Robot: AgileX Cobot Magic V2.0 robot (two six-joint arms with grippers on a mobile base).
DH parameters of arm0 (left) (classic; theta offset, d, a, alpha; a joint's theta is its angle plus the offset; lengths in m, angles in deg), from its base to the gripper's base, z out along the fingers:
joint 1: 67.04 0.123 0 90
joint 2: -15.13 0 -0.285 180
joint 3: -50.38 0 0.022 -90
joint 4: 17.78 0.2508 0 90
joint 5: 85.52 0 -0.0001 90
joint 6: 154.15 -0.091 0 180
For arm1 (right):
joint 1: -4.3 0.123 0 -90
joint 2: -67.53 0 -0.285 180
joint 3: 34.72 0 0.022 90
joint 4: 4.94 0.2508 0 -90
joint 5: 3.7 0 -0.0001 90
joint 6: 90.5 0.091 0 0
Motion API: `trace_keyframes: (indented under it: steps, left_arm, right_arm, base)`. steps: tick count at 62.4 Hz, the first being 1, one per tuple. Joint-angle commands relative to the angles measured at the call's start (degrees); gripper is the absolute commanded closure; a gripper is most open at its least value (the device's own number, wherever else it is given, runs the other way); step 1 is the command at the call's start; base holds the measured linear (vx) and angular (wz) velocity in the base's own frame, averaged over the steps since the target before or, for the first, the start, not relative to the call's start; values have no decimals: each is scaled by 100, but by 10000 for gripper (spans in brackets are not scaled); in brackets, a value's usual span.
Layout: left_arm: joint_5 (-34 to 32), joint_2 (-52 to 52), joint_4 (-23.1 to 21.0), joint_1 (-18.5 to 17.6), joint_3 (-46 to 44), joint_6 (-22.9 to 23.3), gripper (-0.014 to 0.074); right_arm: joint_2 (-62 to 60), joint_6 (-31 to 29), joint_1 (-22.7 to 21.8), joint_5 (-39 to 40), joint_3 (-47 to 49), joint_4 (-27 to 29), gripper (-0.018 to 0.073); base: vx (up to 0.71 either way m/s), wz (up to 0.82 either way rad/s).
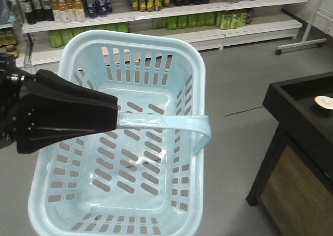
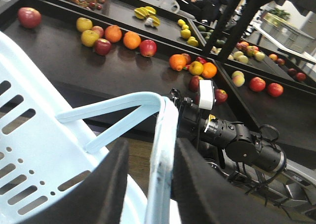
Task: Pick three apples into basket with both arms
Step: 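Drive the base across the floor carrying the basket in the left gripper, then turn the base and approach the fruit table holding the basket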
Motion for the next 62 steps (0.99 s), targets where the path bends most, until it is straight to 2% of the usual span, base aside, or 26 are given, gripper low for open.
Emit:
trace_keyframes:
  steps: [1,62]
  left_arm:
    - [141,122,252,-13,-162,-18,604]
    - [141,122,252,-13,-162,-18,604]
  right_arm:
    - [-50,0,-9,434,-59,-18,563]
    - [-50,0,-9,434,-59,-13,563]
  base:
    - [13,-41]
    - [10,-33]
